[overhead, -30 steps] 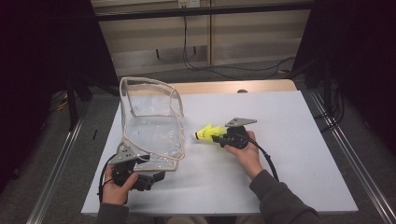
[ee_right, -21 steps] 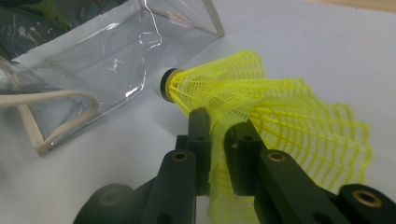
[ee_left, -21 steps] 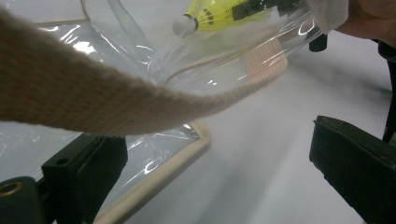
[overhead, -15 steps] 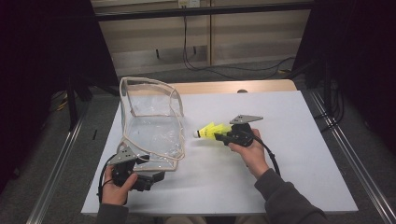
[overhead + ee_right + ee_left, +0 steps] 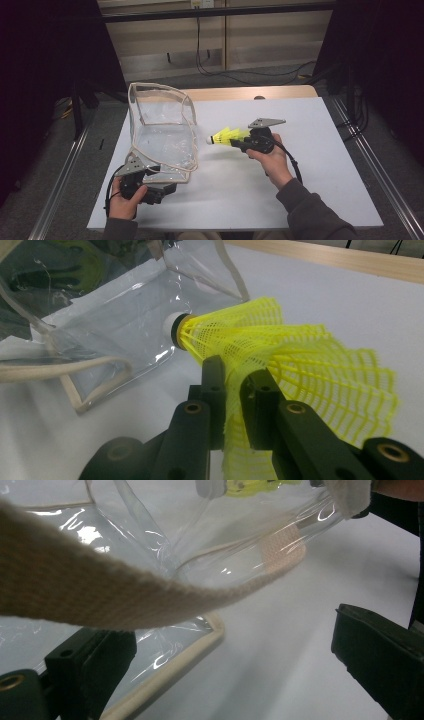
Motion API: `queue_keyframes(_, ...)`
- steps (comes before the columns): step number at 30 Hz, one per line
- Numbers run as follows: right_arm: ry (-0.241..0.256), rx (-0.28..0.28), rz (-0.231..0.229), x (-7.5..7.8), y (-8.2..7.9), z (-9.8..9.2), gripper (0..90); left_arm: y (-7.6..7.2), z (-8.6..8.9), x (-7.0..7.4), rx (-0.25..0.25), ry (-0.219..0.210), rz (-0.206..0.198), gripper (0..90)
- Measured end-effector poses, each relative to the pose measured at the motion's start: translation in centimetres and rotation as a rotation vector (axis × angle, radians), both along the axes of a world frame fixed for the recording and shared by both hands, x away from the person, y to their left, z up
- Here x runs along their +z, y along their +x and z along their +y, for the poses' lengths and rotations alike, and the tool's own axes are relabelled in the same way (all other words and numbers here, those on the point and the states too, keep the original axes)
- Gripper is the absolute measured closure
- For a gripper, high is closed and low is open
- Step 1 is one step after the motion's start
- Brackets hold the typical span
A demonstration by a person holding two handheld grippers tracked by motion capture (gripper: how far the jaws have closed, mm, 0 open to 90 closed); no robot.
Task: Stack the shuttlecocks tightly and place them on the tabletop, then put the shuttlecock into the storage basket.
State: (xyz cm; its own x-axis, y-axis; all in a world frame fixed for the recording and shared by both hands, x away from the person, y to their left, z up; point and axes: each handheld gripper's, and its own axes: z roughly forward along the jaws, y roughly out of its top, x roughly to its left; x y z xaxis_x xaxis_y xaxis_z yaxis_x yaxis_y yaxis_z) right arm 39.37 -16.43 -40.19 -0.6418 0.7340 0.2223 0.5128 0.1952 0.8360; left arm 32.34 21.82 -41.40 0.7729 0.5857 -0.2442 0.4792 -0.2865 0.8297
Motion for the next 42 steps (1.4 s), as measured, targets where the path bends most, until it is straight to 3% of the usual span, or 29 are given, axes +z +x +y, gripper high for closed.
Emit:
queue_keyframes(16,-0.011,0.034,0.000,1.8,-0.1,-0.2,81.8,0.0,-0.1,0.0,-0.002,-0.001,0.003,4.2)
queue_keyframes(29,-0.042,0.072,-0.027,4.9,-0.1,-0.3,81.7,0.0,-0.1,0.0,-0.003,-0.003,0.002,4.2)
queue_keyframes(42,-0.035,0.097,-0.038,7.9,0.0,0.1,81.8,0.1,0.0,0.0,-0.004,-0.006,0.001,4.2)
